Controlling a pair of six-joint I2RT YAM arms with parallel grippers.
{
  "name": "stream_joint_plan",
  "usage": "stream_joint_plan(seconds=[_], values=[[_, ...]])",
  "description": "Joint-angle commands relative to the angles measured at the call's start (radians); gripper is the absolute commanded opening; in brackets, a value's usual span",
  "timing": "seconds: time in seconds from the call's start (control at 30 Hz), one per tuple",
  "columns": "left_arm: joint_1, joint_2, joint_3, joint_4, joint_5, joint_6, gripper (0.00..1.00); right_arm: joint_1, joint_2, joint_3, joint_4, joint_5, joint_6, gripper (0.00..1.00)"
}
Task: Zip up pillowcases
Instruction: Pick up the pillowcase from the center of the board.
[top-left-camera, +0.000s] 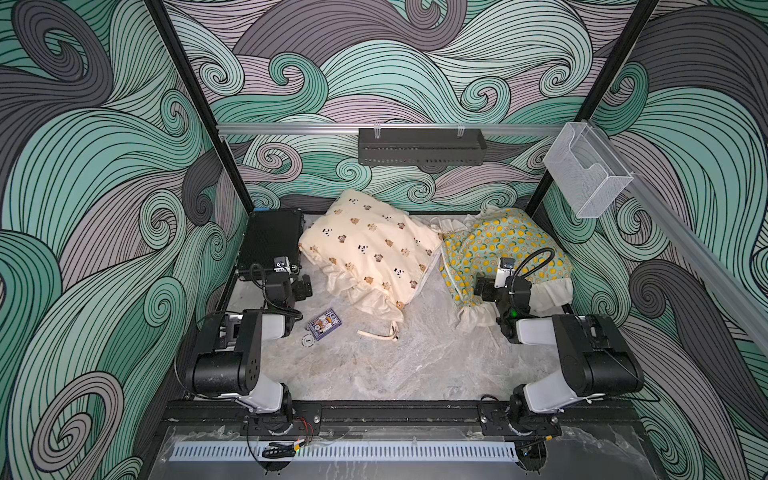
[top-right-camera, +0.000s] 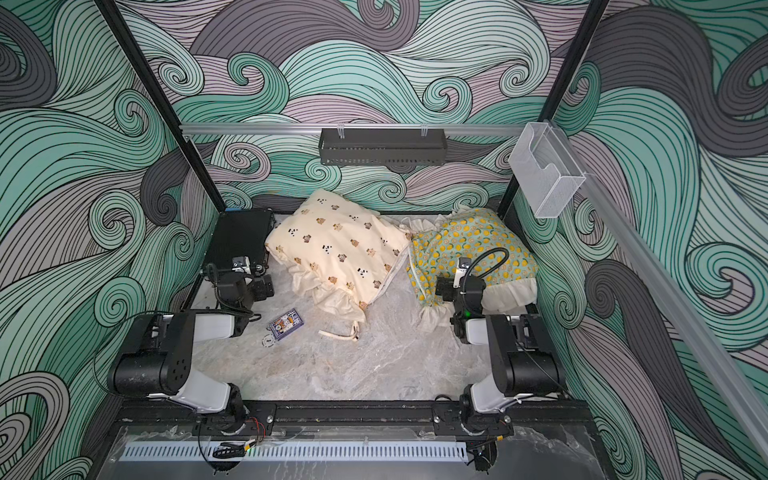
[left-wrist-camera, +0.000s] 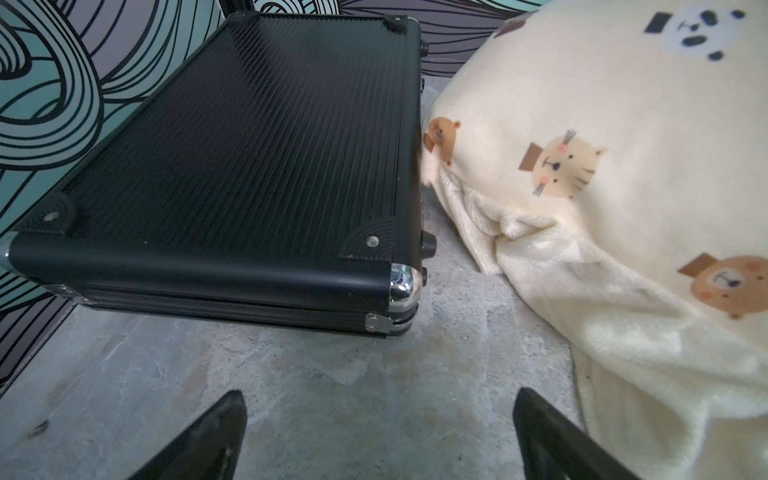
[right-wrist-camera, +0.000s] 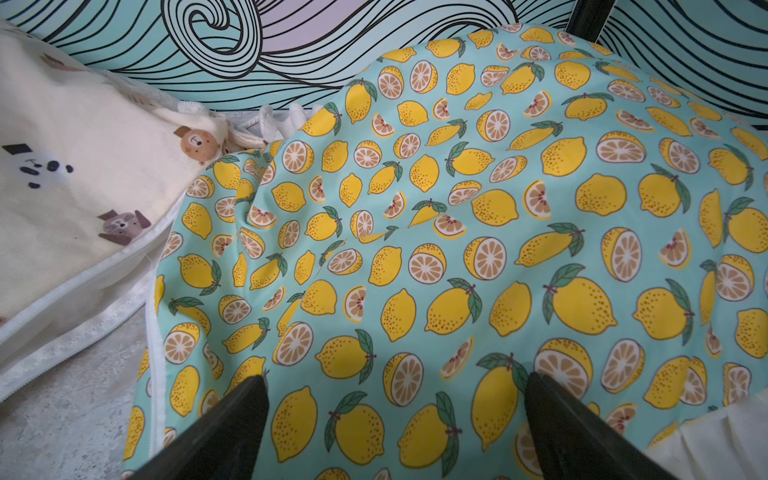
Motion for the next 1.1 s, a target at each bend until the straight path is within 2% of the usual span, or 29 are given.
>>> stream_joint_plan(seconds=[0.0,0.67,0.8,0.93,1.07], values=[[-0.001,-0.006,0.021,0.012,0.003,-0.002,0.99,0.003,-0.005,0.018,0.007,-0.007,-0.008,0.99],[-0.001,-0.013,0.020,0.021,-0.002,-0.006,0.99,0.010,-0.013,0.016,0.009,0.004,-0.011,1.00],[-0.001,-0.098,0.062,-0.139,0.025,-0.004,0.99,0.051,-0.053,-0.007,0.017,0.048,-0.048,1.00],[-0.001,-0.165,0.050,-0.159,0.027,-0.007,0.99,0.084,-0.102,-0.044,0.046,0.094,-0.072,1.00],[-0.001,-0.241,0.087,-0.252,0.045,-0.002,0.99,0.095,-0.148,-0.080,0.071,0.109,-0.077,1.00]])
